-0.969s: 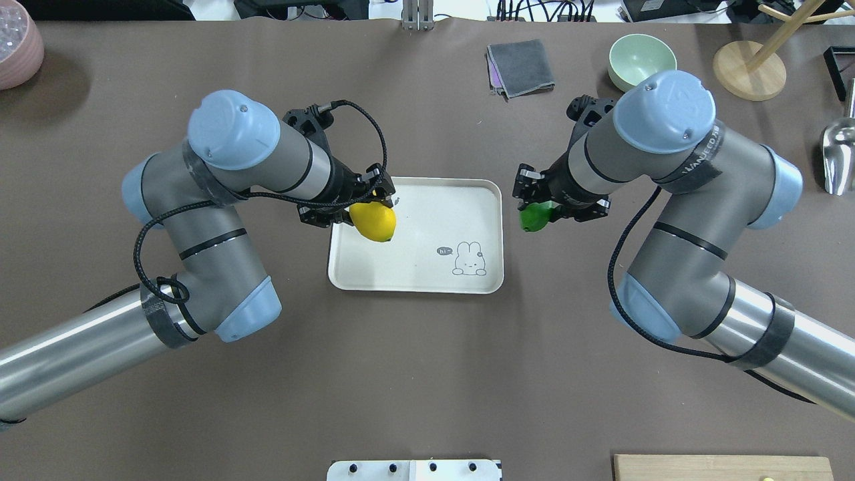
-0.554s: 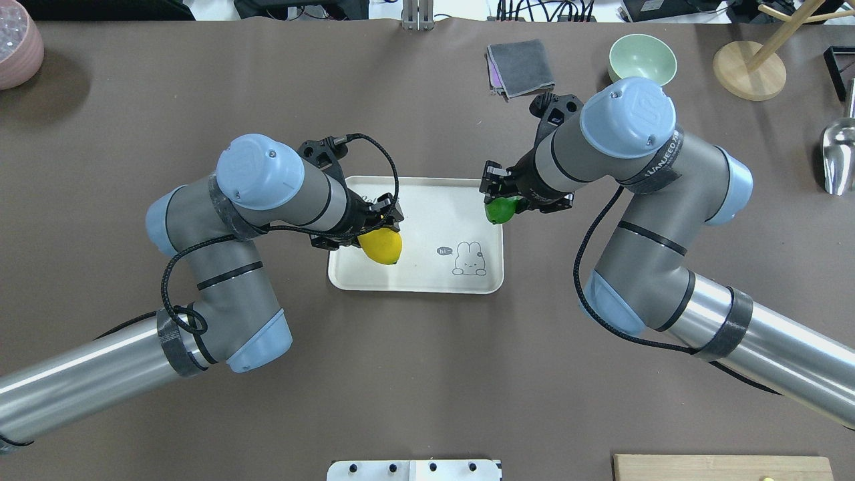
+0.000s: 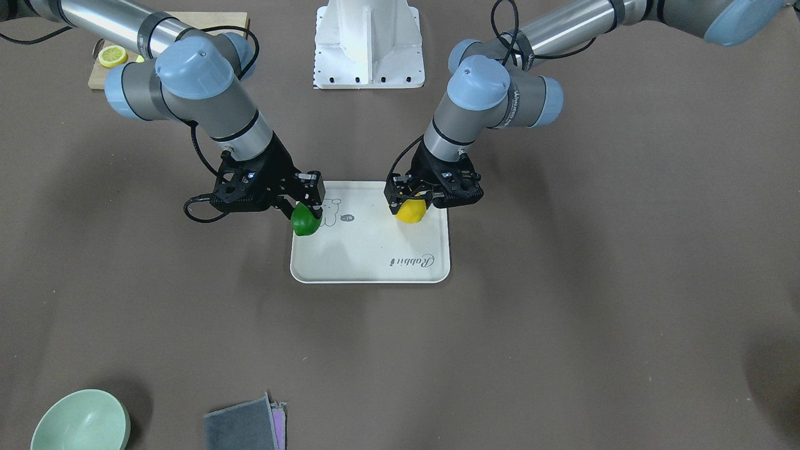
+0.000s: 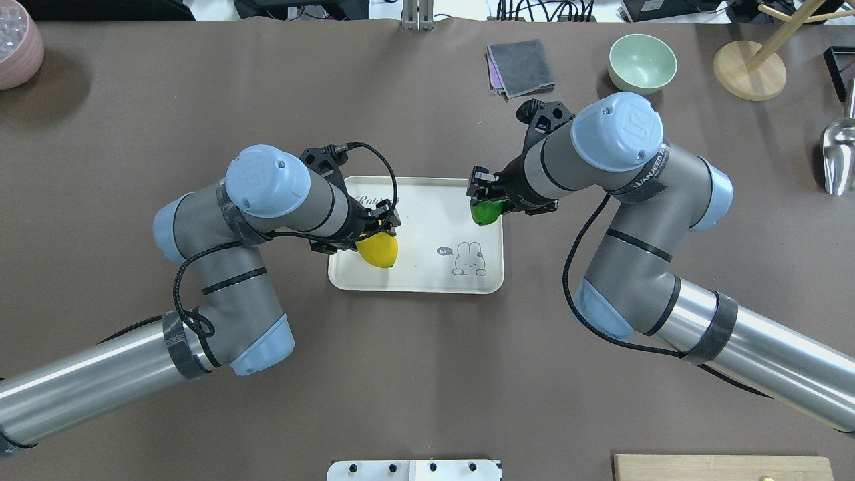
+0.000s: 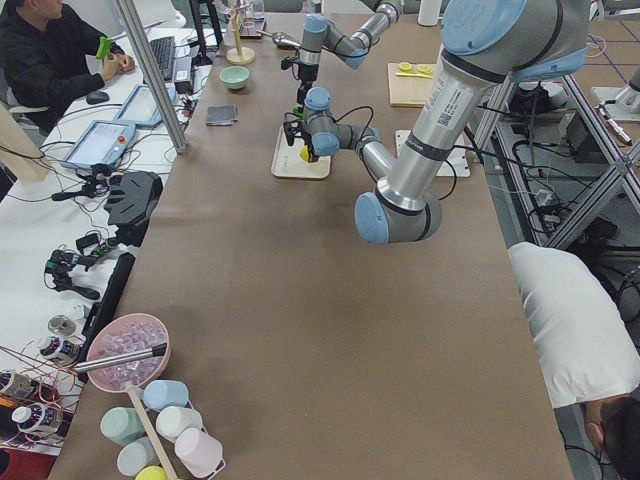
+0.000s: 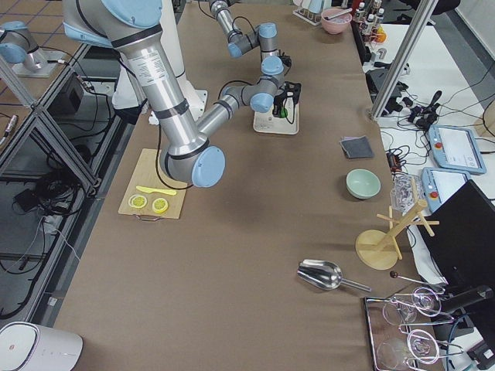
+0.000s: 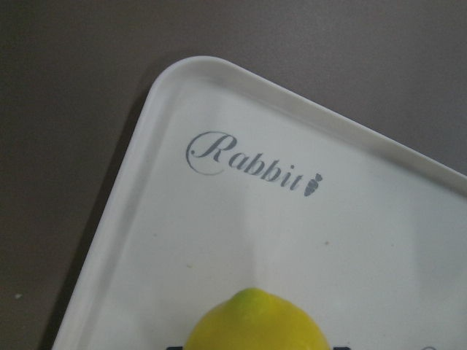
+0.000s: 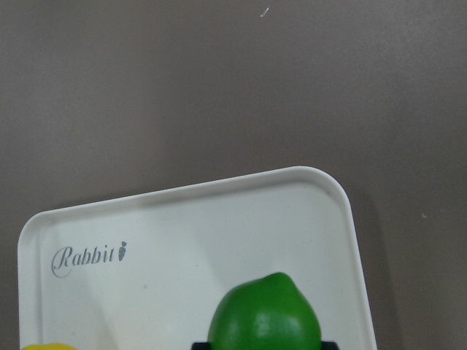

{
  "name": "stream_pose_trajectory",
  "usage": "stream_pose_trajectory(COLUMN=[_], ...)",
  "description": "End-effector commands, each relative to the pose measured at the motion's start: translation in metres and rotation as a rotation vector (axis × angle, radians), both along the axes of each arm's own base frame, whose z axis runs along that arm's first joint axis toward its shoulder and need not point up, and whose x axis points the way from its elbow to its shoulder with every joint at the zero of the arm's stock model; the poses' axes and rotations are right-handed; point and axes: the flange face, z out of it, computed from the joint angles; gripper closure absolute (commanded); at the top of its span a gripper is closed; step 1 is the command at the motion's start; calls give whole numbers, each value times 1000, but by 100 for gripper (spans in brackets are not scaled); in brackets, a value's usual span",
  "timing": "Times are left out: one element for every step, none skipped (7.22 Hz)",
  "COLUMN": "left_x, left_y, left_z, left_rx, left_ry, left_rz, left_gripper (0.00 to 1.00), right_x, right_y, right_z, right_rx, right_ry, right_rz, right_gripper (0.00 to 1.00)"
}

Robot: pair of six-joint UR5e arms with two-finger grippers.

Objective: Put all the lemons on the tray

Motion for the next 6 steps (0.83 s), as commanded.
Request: stream_pose_trajectory(left_x=[-14, -29, -53, -72, -77, -84], left_y=[-13, -25, -44, -57, -62, -69], left_z=[-3, -6, -8, -5, -2, -1], left_rx=[73, 103, 98, 86, 108, 115], left_ry=[-9, -4, 14, 24, 15, 5], left_rz=[17, 27, 46, 58, 65, 57], left_gripper=[2, 2, 2, 2, 2, 2], right_x=[-28, -35, -44, -53, -63, -71], right_y=[2, 5, 4, 7, 8, 4], right_z=[-3, 2, 10, 18, 26, 26], right_rx=[8, 8, -1, -10, -4, -2], right_ry=[19, 30, 46, 62, 50, 33], right_rz=[-3, -10, -17, -26, -35, -31], right_gripper=[100, 100, 100, 95, 28, 0])
